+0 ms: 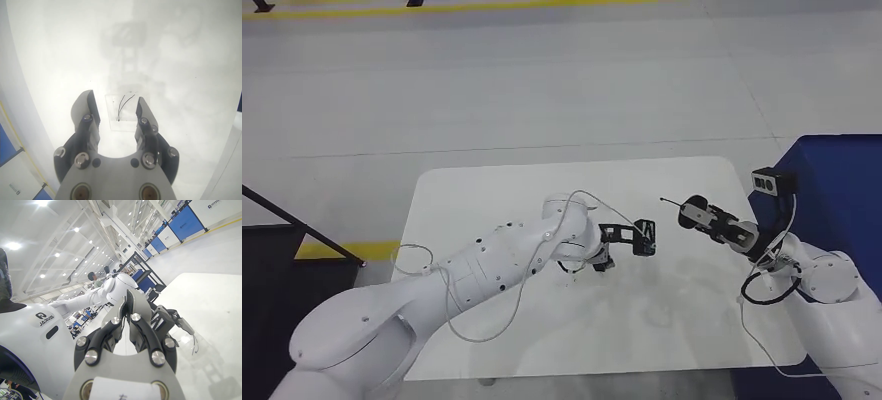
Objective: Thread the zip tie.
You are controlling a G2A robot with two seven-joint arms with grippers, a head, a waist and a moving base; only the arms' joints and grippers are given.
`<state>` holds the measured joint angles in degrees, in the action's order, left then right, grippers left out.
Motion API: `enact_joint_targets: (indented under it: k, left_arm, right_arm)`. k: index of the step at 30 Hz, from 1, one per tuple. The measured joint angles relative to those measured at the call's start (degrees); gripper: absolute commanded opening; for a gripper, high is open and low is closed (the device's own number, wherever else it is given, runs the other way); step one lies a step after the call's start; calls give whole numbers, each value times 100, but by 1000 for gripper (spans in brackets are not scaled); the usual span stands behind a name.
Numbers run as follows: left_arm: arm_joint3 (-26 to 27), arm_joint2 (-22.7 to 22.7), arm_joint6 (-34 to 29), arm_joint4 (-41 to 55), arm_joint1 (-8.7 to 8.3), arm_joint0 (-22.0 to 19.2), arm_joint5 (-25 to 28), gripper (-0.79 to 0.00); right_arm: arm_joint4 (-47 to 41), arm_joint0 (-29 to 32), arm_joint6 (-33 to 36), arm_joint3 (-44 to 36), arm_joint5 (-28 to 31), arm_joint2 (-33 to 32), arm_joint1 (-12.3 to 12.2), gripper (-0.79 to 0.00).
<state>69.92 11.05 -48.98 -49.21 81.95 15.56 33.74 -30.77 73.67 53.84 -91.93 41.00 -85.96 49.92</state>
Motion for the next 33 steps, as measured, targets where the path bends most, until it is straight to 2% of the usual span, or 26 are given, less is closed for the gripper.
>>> enact_joint_targets:
  k: [9, 13, 17, 19, 25, 29, 33]
  left_arm:
    - [-11, -3, -35, 6, 11, 14, -39, -785]
    - [-102, -117, -431, -91, 72, 72, 245, -785]
    - [-414, -133, -963, 127, 279, 70, 482, -785]
    - [-534, -131, -1005, 205, 378, 73, 572, -785]
    - [-987, -131, -703, -24, 716, 98, 766, -785]
    - [-1436, -131, -540, -425, 979, 140, 659, -785]
    - [-1880, -131, -528, -509, 1207, 156, 816, -785]
  right_arm:
    - [0, 0, 0, 0, 0, 0, 0, -785]
    - [0, 0, 0, 0, 0, 0, 0, -785]
    - [0, 0, 0, 0, 0, 0, 0, -785]
    - [0, 0, 0, 0, 0, 0, 0, -785]
    - [0, 0, 0, 0, 0, 0, 0, -785]
    - [0, 0, 0, 0, 0, 0, 0, -785]
    - [0, 0, 0, 0, 0, 0, 0, -785]
